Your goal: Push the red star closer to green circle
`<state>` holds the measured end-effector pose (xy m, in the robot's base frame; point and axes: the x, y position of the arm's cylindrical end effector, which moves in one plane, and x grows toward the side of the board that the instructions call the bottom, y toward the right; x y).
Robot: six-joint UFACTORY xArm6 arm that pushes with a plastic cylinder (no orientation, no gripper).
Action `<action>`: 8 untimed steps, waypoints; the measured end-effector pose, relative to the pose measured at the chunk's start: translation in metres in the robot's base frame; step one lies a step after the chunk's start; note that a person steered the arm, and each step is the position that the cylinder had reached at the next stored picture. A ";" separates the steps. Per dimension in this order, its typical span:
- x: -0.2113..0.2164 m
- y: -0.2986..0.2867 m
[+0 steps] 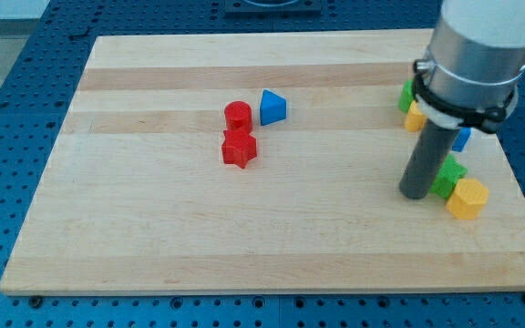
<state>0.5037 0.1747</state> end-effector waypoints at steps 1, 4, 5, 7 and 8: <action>-0.013 0.023; 0.016 -0.018; 0.024 -0.073; 0.020 -0.207; 0.016 -0.254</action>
<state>0.5198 -0.0796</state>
